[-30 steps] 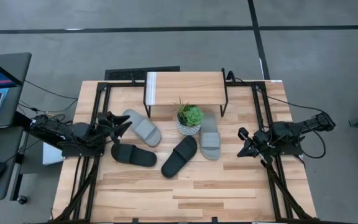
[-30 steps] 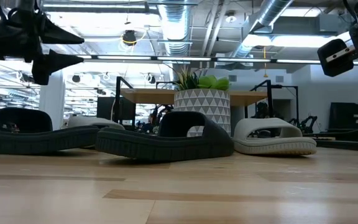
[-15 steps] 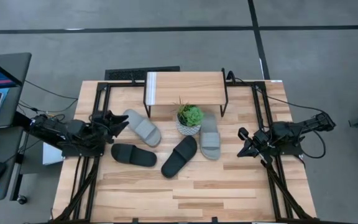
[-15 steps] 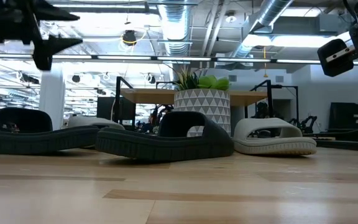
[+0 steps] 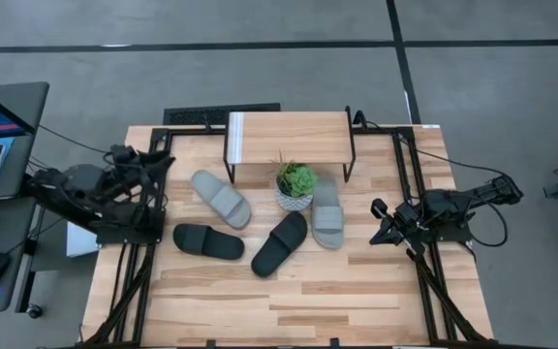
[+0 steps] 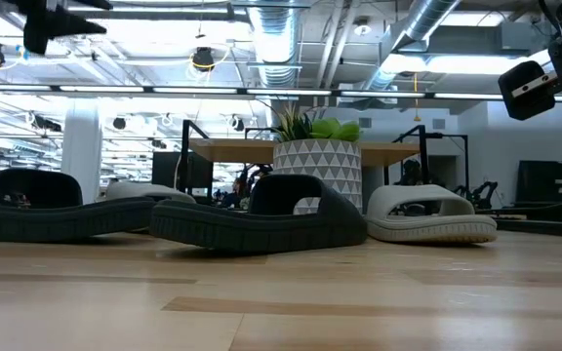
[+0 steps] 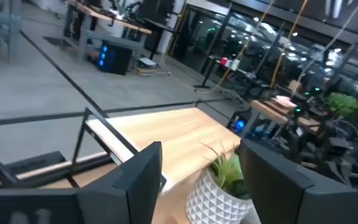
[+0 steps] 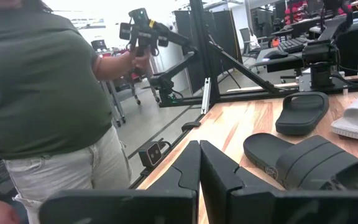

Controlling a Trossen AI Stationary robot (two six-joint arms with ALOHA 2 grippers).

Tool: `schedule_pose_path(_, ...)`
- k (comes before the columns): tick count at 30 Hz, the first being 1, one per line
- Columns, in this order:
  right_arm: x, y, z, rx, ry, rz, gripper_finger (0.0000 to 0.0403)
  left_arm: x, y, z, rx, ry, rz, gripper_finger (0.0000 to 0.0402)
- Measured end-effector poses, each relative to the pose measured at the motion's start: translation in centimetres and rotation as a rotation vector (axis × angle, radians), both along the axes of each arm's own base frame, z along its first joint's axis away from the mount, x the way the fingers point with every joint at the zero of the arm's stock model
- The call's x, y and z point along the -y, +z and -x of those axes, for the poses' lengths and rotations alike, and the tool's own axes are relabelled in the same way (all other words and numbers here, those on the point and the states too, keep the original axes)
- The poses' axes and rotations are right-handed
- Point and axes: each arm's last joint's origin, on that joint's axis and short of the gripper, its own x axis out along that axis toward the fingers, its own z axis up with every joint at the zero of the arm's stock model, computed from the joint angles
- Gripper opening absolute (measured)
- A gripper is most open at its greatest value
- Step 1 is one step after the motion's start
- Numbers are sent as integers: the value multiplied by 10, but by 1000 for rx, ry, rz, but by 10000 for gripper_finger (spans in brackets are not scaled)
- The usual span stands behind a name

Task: Pick and place slides into the shelf
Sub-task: Put the left gray slide on the shelf

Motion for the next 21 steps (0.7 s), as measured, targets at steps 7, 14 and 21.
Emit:
schedule_pose_path(7,0,0,0,0,0,0,0,4,29,-8,-193,-82,-61,162)
schedule_pose_path(14,0,0,0,0,0,0,0,16,25,-32,-474,-285,1,144)
schedule_pose_path(21,0,0,0,0,0,0,0,29,7,-62,-719,-415,59,142)
